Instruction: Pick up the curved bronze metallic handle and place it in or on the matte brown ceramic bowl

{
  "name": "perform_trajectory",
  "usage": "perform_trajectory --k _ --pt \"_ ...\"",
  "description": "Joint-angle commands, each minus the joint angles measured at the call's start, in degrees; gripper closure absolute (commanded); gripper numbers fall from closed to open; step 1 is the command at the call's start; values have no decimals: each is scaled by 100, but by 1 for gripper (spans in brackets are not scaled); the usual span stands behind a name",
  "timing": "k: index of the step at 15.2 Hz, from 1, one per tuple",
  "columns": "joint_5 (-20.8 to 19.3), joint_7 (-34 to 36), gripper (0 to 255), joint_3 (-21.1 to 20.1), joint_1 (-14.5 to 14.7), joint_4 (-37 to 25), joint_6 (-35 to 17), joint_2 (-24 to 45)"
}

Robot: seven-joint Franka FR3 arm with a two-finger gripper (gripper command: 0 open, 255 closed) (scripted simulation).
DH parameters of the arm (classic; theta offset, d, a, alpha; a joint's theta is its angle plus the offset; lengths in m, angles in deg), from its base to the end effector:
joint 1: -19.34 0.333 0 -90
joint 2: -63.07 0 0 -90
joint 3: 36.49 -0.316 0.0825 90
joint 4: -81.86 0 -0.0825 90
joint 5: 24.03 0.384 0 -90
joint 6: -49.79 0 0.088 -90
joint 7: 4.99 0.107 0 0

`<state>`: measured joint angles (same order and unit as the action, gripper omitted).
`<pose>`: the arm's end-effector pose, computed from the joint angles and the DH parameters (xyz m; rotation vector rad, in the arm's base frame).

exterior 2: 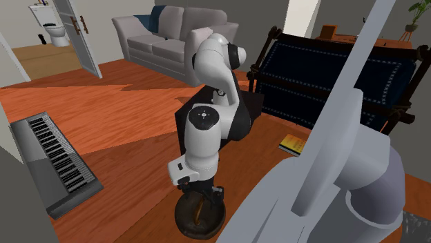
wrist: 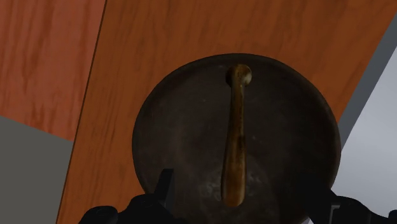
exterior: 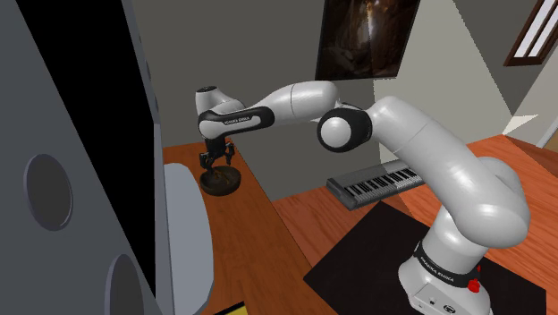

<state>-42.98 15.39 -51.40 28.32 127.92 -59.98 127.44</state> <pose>0.7699 0.2122 0.2420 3.0717 0.0398 0.0585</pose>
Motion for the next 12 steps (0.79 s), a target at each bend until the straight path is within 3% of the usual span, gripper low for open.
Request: perform_trajectory --k 1,6,12 --pt "0 0 0 0 0 0 0 0" --pt "49 -35 0 -41 39 -176 477 -306" --pt "49 -35 0 -41 39 -177 477 -306"
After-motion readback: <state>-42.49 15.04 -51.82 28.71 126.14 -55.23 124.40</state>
